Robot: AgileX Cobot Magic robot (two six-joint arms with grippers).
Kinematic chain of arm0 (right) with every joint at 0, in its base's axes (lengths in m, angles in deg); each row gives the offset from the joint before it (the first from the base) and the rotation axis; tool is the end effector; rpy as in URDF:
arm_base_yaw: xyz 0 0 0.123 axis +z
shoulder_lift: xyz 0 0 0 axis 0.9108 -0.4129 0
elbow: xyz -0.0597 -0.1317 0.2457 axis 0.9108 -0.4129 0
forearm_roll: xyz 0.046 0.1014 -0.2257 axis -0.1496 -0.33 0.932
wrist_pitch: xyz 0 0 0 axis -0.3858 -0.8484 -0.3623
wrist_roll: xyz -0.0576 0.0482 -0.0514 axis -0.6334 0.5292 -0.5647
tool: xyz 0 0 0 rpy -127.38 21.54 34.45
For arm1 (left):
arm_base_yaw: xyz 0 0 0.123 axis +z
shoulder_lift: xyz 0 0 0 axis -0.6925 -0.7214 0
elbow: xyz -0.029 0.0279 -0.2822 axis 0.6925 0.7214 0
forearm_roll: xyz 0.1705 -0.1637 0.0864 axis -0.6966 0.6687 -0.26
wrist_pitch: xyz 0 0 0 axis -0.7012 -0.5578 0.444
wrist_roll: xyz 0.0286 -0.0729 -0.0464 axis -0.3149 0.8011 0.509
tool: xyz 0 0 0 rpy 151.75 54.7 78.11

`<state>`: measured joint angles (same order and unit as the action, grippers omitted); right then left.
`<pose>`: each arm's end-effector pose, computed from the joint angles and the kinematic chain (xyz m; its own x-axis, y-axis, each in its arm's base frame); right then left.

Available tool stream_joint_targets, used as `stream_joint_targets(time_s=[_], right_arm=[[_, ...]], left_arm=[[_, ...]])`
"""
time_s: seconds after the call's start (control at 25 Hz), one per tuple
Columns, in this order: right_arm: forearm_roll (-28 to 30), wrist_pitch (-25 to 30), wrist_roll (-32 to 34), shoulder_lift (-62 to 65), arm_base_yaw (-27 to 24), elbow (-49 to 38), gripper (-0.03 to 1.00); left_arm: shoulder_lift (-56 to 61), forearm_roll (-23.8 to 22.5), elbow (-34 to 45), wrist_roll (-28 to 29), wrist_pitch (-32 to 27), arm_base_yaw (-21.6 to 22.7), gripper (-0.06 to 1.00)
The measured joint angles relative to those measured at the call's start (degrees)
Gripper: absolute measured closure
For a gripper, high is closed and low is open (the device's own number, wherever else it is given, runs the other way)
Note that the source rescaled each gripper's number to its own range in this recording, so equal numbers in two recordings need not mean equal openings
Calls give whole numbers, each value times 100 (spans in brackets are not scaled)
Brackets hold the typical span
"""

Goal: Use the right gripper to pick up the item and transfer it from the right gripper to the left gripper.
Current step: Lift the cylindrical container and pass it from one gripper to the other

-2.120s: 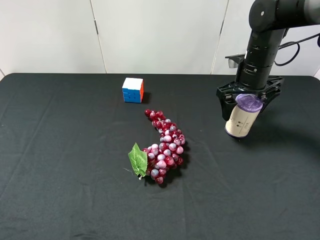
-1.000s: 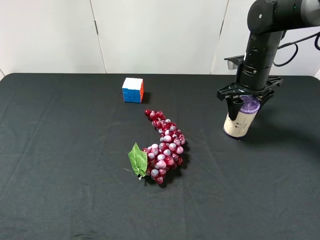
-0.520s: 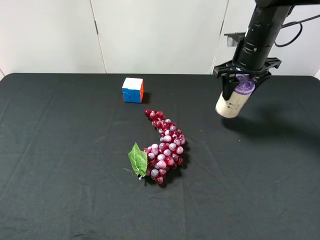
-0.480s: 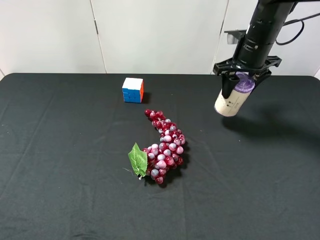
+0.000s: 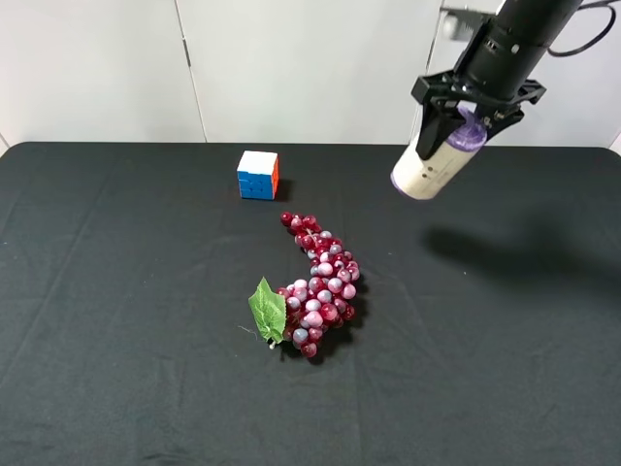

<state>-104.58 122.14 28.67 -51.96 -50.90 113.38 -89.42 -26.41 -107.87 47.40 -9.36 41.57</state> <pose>0.3592 0.1165 0.2922 -0.9181 -0.3048 -0.2533 -0.3605 0.9078 0.2142 -0.0050 -0.0011 0.2753 -0.4569 0.0478 -0.8882 0.0661 0.9976 0.0198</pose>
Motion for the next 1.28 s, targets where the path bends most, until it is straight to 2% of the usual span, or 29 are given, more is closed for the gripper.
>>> stream_joint_targets(time_s=[0.2,0.52,0.76,1.28], right_arm=[[-176,5,-240,349,202,-144,95],[-228,42,-547,742,1125,-310,95],[-246,60,-919,785,1588,-310,95],[-1191,71,-2124,809,1616,-310,95]], left_arm=[[0,0,0,0,0,0,-1],[0,0,0,0,0,0,-1],[0,0,0,0,0,0,-1],[0,0,0,0,0,0,-1]])
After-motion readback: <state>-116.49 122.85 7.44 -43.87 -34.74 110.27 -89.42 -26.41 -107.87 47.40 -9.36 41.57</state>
